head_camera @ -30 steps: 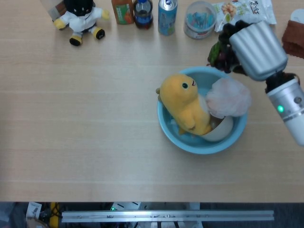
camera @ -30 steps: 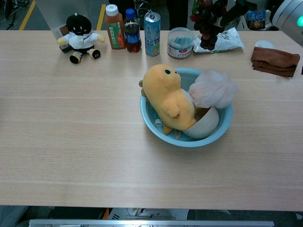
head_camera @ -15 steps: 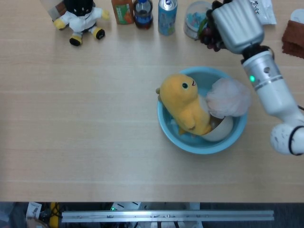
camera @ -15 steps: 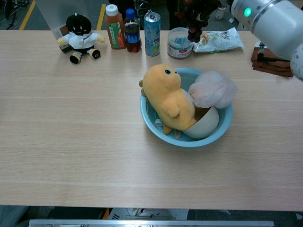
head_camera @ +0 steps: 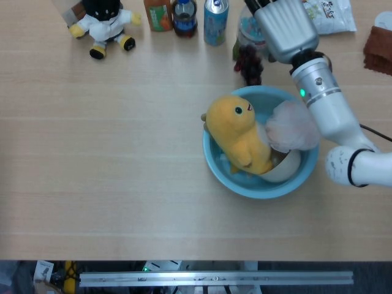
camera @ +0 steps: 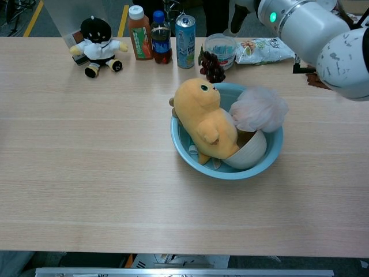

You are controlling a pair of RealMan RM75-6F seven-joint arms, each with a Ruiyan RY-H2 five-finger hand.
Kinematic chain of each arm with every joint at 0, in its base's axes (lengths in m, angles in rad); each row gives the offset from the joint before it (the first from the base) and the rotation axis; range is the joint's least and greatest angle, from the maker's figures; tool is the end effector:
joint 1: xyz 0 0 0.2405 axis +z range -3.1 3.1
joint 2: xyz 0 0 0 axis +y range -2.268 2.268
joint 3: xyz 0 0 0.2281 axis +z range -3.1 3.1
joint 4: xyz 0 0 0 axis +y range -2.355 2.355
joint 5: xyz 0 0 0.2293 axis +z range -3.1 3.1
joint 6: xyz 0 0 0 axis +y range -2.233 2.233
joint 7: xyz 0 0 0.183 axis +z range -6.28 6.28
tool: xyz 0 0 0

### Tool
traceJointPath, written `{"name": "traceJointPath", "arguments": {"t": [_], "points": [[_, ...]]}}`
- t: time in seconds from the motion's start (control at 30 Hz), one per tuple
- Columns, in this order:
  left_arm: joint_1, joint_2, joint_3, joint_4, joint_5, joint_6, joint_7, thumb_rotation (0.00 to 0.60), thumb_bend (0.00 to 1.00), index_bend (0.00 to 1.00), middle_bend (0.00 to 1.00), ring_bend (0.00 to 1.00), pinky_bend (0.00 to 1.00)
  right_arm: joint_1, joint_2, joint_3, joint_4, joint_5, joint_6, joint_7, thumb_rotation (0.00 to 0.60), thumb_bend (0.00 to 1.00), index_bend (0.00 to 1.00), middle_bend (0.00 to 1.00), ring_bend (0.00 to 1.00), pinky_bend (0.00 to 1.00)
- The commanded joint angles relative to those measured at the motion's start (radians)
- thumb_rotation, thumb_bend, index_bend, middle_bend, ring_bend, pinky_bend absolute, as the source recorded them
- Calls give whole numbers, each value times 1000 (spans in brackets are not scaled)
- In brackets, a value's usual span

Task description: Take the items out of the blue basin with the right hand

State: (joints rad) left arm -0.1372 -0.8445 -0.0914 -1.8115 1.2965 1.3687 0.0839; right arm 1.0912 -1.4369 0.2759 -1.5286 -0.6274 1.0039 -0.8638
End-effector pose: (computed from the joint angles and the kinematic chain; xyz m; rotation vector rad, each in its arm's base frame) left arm -0.2965 0.2393 0.1920 -1.3338 -0.8905 -0.7085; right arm -0.0301 -0.4370 0.0069 1.8028 -0.5757 0.7220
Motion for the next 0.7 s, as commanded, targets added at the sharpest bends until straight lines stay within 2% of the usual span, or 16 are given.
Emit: {"name": "traceJointPath", "arguments": {"t": [0.03,0.1,0.13,0.33,0.43,0.53,0.7], "points": [[-3,-1,0,-2,0,-3,3,600,370,260,262,251,264,-6,18,-6,-20,-10,1,13,600,109,0,183,175,449],[-5,-1,-1,-5,2,-4,6,600,370,260,262,251,264,-14,37,-4,-48,-11,-6,32,600,98,0,184,174,449],[-6,-2,-3,-8,3,-2,7,600,370,260,262,251,264,-36,80,-8,-121,-28,-18,67,600,96,0,187,174,449],[-8,-5,-1,-8,-2,-8,14,600,370,259,262,251,264,-112,275,-81,-353,-127,-80,142,600,48,35,229,173,450],[-11,-6,1,-8,1,-12,15,600,370,260,262,251,264,-139,349,-115,-418,-166,-112,175,600,2,53,232,173,450],[-10,-8,3,-9,6,-10,13,600,370,260,262,251,264,-172,404,-149,-467,-218,-120,206,600,0,53,232,173,450],[-5,-9,12,-6,7,-14,15,600,370,260,262,251,264,-222,449,-214,-490,-294,-133,241,600,0,53,232,173,450]]}}
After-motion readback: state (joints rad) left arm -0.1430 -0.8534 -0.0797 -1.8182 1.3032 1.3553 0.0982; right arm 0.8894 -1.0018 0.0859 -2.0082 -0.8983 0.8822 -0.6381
